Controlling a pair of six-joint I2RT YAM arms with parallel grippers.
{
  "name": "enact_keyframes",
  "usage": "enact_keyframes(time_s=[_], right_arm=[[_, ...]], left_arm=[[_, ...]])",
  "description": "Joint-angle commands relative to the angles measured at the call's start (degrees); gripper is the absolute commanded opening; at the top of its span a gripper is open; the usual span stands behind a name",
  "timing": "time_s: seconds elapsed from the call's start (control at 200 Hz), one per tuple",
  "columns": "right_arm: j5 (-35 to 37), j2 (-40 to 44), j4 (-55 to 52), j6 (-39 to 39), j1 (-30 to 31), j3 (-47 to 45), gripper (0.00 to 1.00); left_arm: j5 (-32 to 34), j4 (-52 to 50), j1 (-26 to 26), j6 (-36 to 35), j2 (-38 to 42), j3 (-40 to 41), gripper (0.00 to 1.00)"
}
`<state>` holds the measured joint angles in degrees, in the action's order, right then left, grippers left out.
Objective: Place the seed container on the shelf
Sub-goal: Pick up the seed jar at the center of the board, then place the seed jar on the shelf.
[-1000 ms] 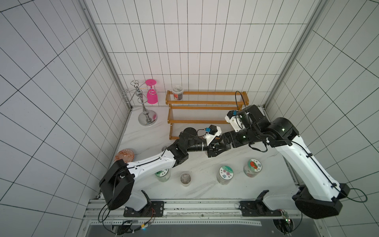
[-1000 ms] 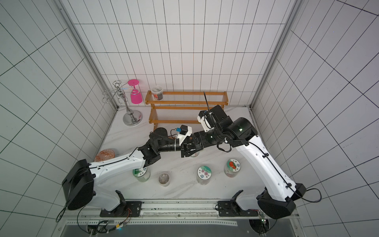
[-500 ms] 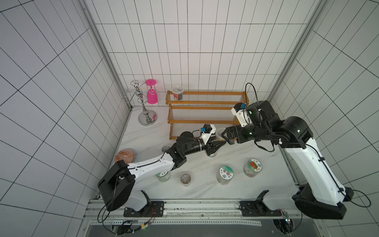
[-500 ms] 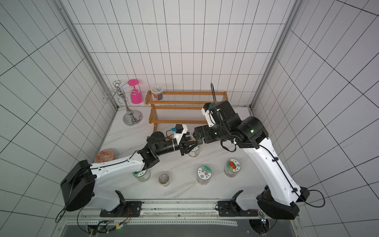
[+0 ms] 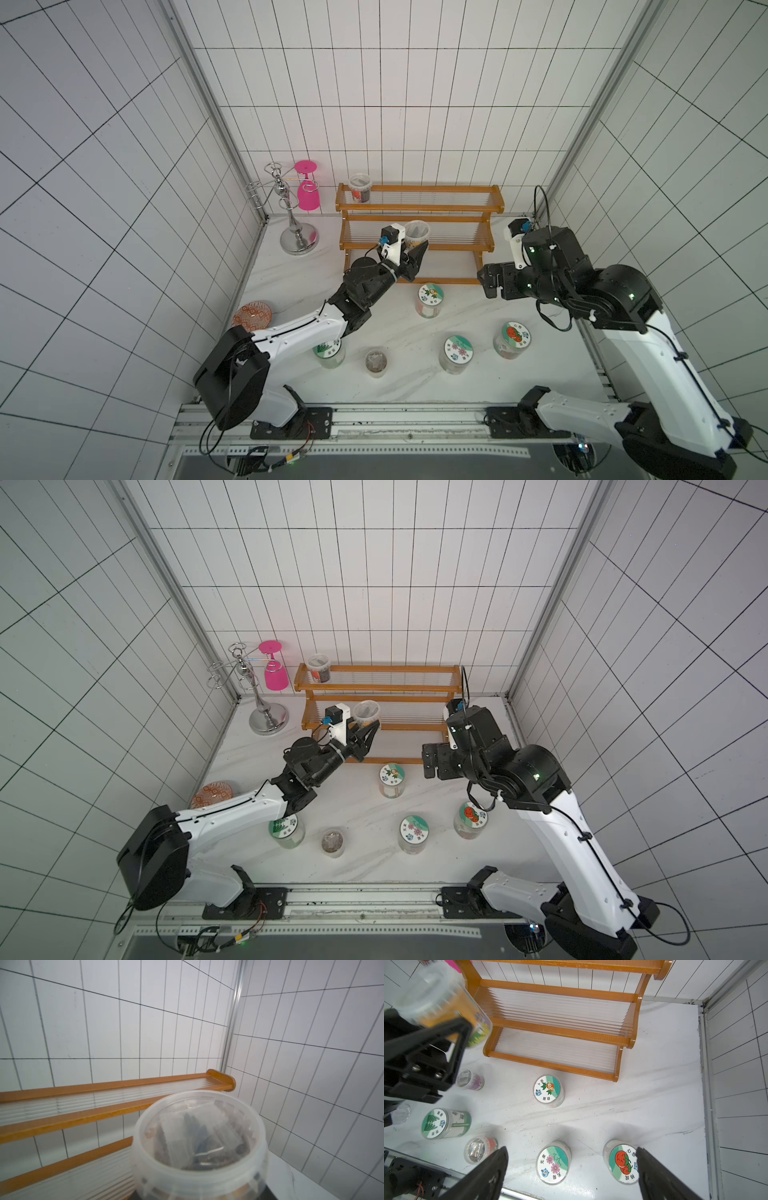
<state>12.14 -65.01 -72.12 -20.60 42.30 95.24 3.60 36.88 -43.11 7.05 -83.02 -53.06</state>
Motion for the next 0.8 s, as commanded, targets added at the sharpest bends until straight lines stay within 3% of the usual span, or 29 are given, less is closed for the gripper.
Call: enact_keyframes(time_s=[0.0, 0.415, 0.795], right_arm=[[0.4, 0.9, 5.3, -1.8, -0.9, -6.1, 0.99], [-4.9, 1.7, 13.8, -4.7, -1.8, -20.5, 0.98], [-5.2, 2.7, 15.1, -5.0, -2.2, -23.9, 0.98]], left_arm=[[7.8, -0.2, 1.8, -1.3, -3.0, -6.2, 0.44], [12.0, -7.7, 7.4, -3.5, -17.4, -25.9, 0.44], [13.0, -12.7, 10.7, -5.9, -25.8, -34.5, 0.44]])
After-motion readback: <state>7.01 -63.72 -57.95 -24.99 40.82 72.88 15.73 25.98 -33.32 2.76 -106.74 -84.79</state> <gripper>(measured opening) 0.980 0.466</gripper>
